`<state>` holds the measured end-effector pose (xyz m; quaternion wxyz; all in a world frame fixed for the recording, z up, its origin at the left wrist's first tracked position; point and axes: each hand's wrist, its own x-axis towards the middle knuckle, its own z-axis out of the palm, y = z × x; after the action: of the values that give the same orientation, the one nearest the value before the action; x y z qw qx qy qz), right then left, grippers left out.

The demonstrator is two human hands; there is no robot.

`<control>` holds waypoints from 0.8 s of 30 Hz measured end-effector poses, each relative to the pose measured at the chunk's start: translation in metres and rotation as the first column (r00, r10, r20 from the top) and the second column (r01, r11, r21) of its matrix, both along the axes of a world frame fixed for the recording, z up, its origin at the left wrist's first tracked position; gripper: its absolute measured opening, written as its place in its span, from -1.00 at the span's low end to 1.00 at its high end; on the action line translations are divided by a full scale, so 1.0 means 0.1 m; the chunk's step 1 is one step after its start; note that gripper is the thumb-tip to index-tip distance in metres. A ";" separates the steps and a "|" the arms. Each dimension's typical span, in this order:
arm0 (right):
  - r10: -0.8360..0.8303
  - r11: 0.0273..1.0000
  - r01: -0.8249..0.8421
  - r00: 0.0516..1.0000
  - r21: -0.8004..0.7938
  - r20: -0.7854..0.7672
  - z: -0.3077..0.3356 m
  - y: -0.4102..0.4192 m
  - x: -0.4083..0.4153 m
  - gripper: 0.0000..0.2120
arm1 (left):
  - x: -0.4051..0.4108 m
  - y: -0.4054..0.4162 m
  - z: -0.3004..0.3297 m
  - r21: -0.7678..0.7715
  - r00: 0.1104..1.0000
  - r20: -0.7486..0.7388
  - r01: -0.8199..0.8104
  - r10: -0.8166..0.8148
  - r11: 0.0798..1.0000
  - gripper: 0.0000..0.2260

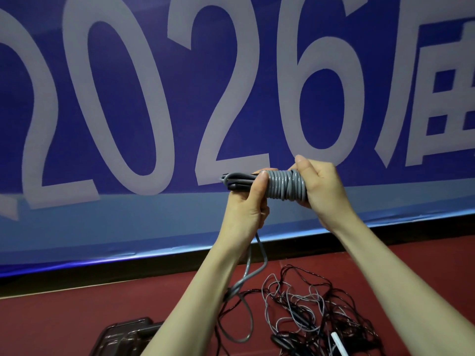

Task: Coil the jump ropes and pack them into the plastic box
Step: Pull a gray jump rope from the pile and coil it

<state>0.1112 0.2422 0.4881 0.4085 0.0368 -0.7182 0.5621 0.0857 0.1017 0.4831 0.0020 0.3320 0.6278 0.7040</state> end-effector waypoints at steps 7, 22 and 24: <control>-0.276 0.950 0.285 0.958 0.126 -0.080 -0.16 -0.07 -0.11 -0.54 | -0.20 -0.08 -0.10 -0.349 0.995 -0.042 -0.098 0.089 0.932 -0.45; -0.378 0.711 0.471 0.882 0.522 -0.280 -0.20 0.01 -0.08 -0.62 | -0.27 -0.25 -0.11 -0.828 0.968 -0.246 -0.182 -0.054 0.530 -0.79; -0.386 0.675 0.485 0.874 0.556 -0.293 -0.17 0.01 -0.07 -0.63 | -0.26 -0.27 -0.10 -0.817 0.865 -0.492 -0.417 -0.103 0.398 -0.84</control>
<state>0.1042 0.2427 0.4709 0.5493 0.0374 -0.8153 0.1792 0.0593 0.0747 0.4733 -0.0395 0.3725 0.9158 0.1449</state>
